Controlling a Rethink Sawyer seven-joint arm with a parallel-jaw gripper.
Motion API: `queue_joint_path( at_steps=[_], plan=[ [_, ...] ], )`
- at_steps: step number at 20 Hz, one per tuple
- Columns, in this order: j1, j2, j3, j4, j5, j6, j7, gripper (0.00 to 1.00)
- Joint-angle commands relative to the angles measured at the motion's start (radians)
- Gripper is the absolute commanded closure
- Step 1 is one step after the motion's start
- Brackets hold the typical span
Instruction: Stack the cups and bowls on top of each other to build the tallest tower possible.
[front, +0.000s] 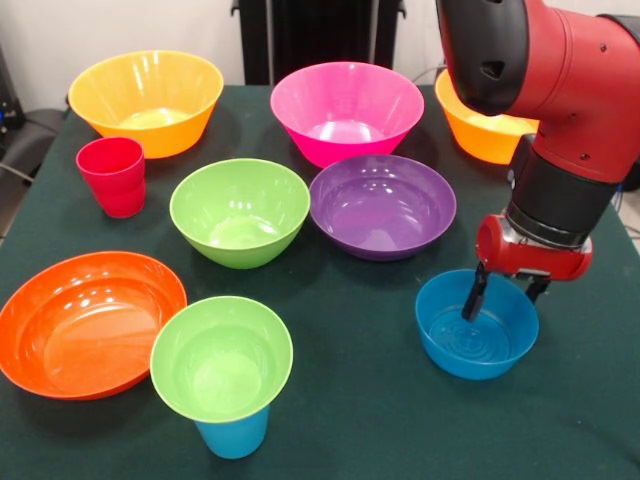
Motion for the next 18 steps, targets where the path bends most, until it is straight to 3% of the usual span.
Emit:
queue_joint_path(
  at_steps=[1, 3, 4, 18],
  plan=[
    [-0.022, 0.079, 0.105, -0.029, 0.025, -0.029, 0.117, 0.00],
    [-0.023, 0.078, 0.107, -0.025, 0.029, -0.030, 0.118, 0.00],
    [-0.023, 0.077, 0.107, -0.023, 0.031, -0.032, 0.116, 1.00],
    [-0.027, 0.074, 0.099, -0.021, 0.051, -0.013, 0.099, 1.00]
  ],
)
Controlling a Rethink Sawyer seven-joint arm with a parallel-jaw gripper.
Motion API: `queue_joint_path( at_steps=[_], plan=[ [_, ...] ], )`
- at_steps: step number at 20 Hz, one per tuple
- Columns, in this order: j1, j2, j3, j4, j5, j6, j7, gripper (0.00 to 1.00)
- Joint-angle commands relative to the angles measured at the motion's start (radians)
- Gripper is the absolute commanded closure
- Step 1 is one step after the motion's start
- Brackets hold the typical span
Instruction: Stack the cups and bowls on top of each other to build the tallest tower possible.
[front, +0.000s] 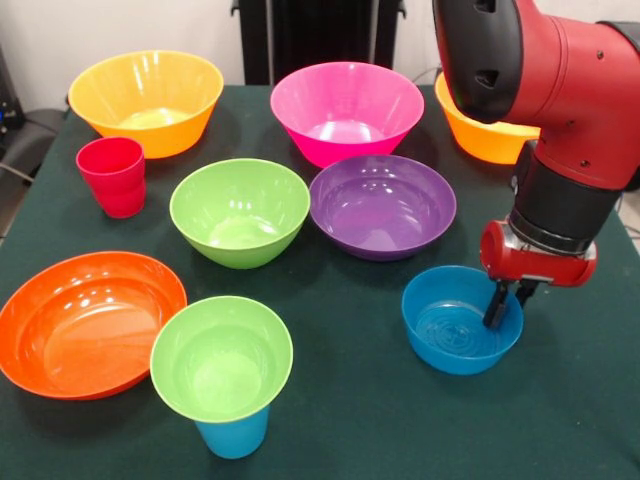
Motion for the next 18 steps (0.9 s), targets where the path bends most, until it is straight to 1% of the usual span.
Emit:
queue_joint_path(
  at_steps=[1, 4, 5, 6, 7, 11, 15, 18],
  plan=[
    [-0.030, 0.053, 0.103, -0.007, 0.005, -0.012, 0.081, 1.00],
    [-0.050, 0.022, 0.111, 0.006, 0.008, 0.002, 0.057, 1.00],
    [-0.067, -0.010, 0.124, 0.025, 0.011, 0.018, 0.033, 1.00],
    [-0.074, -0.021, 0.126, 0.016, 0.015, 0.044, 0.018, 1.00],
    [-0.093, -0.059, 0.133, 0.030, 0.017, 0.068, -0.009, 1.00],
    [-0.154, -0.134, 0.150, 0.045, 0.014, 0.139, -0.081, 1.00],
    [-0.208, -0.160, 0.140, 0.013, 0.002, 0.196, -0.100, 1.00],
    [-0.231, -0.165, 0.127, -0.029, -0.007, 0.251, -0.102, 1.00]
  ],
)
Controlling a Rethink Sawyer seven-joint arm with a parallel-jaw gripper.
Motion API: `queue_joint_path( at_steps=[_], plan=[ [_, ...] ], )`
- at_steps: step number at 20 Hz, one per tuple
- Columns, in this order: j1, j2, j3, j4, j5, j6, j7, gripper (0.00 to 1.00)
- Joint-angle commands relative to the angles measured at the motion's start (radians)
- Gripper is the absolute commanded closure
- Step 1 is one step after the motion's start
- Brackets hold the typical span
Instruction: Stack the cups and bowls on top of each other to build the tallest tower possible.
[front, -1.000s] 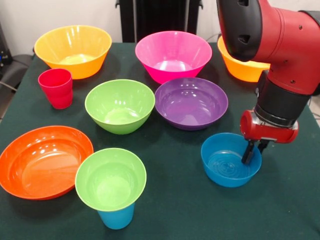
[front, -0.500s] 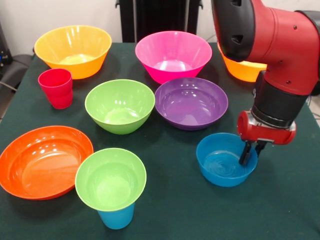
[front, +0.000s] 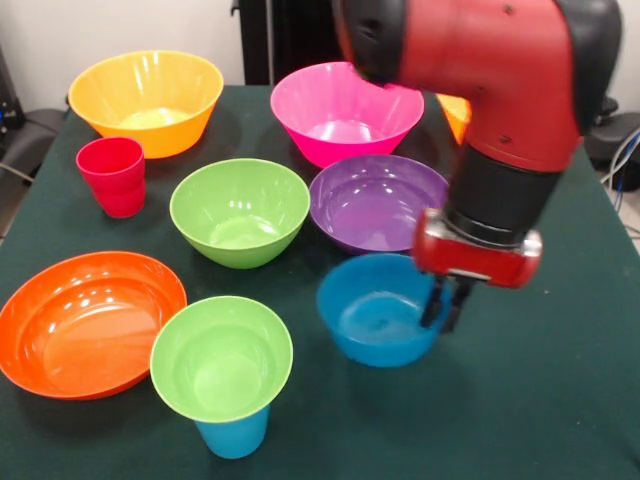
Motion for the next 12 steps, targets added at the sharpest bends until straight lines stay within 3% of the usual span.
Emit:
queue_joint_path(
  at_steps=[1, 9, 12],
  plan=[
    [-0.076, -0.058, 0.075, -0.064, -0.015, 0.221, -0.096, 1.00],
    [-0.081, 0.077, 0.081, -0.368, -0.019, 0.403, -0.069, 1.00],
    [-0.064, 0.108, 0.088, -0.442, -0.010, 0.465, -0.048, 1.00]
  ],
)
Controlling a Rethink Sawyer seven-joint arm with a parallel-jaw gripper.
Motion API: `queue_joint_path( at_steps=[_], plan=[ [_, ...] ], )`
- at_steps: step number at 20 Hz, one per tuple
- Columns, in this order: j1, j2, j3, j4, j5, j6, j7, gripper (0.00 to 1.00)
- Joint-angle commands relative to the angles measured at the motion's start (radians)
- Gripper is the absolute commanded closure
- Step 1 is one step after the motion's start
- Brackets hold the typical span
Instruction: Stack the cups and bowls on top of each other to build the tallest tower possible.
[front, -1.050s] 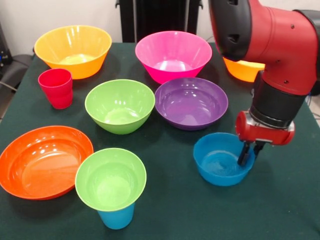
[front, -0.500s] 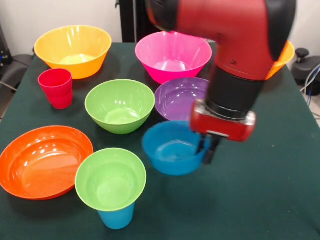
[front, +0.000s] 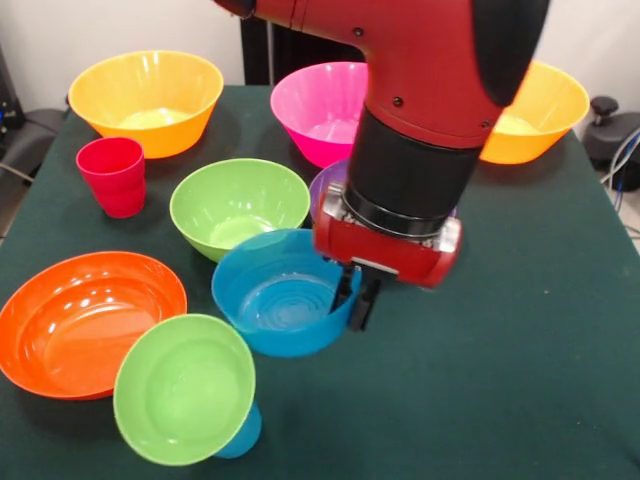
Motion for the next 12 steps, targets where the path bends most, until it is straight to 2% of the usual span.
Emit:
queue_joint_path(
  at_steps=[1, 6, 12],
  plan=[
    [0.039, 0.106, 0.101, -0.237, -0.001, 0.220, -0.038, 1.00],
    [0.058, 0.147, 0.097, -0.340, 0.009, 0.308, -0.032, 1.00],
    [0.085, 0.159, 0.088, -0.352, 0.016, 0.330, -0.035, 1.00]
  ],
)
